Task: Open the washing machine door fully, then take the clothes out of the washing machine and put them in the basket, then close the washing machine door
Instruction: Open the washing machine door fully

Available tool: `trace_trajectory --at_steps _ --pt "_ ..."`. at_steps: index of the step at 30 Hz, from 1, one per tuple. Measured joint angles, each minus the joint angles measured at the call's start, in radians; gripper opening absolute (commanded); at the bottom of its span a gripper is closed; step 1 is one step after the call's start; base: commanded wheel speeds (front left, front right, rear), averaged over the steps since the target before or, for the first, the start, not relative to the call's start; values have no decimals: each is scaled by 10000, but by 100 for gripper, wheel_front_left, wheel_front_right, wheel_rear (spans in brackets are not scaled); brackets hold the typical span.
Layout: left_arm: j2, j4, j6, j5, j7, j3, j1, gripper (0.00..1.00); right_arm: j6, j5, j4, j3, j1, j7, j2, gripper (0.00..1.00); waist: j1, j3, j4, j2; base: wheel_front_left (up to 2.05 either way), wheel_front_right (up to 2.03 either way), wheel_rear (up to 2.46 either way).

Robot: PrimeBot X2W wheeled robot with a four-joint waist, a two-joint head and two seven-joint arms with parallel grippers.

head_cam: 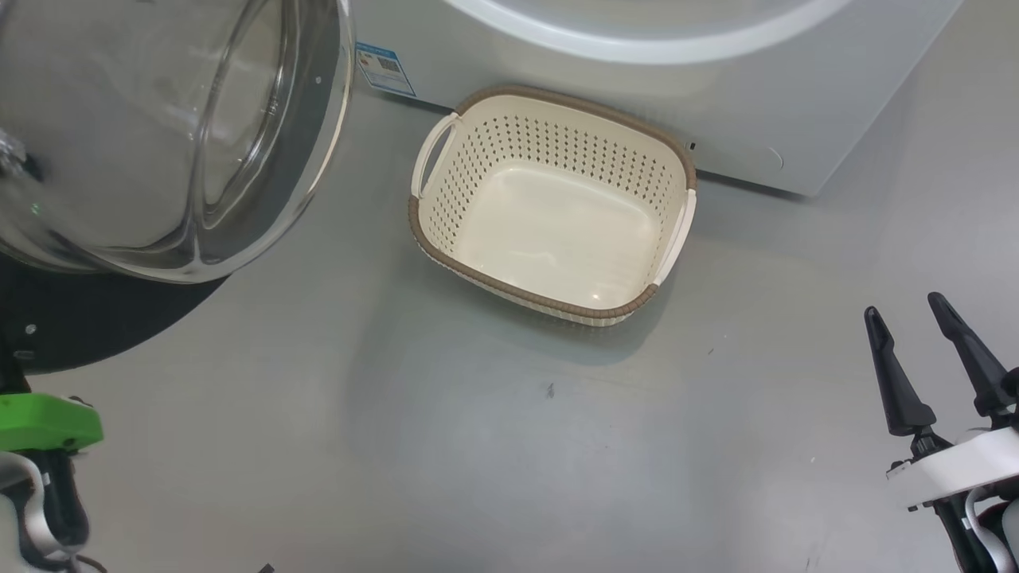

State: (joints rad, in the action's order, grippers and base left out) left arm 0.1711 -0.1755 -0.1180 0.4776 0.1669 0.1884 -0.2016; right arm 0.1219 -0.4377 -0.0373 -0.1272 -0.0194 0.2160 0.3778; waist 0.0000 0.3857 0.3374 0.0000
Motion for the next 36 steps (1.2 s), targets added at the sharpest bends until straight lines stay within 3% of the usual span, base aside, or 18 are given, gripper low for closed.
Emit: trace_trajectory --at_steps 18,28,36 --pt "293 -558 0 573 -351 821 -1163 0 0 -157 316 366 113 4 671 100 0 1344 -84 0 0 0 0" --pt "280 -1156 -2 251 -291 566 -1262 0 2 -198 40 182 172 100 591 100 0 913 -15 0 0 0 0" --pt "334 -1361 -2 -303 -291 -79 -1197 0 2 -382 -297 -61 370 188 102 100 0 230 -61 0 0 0 0"
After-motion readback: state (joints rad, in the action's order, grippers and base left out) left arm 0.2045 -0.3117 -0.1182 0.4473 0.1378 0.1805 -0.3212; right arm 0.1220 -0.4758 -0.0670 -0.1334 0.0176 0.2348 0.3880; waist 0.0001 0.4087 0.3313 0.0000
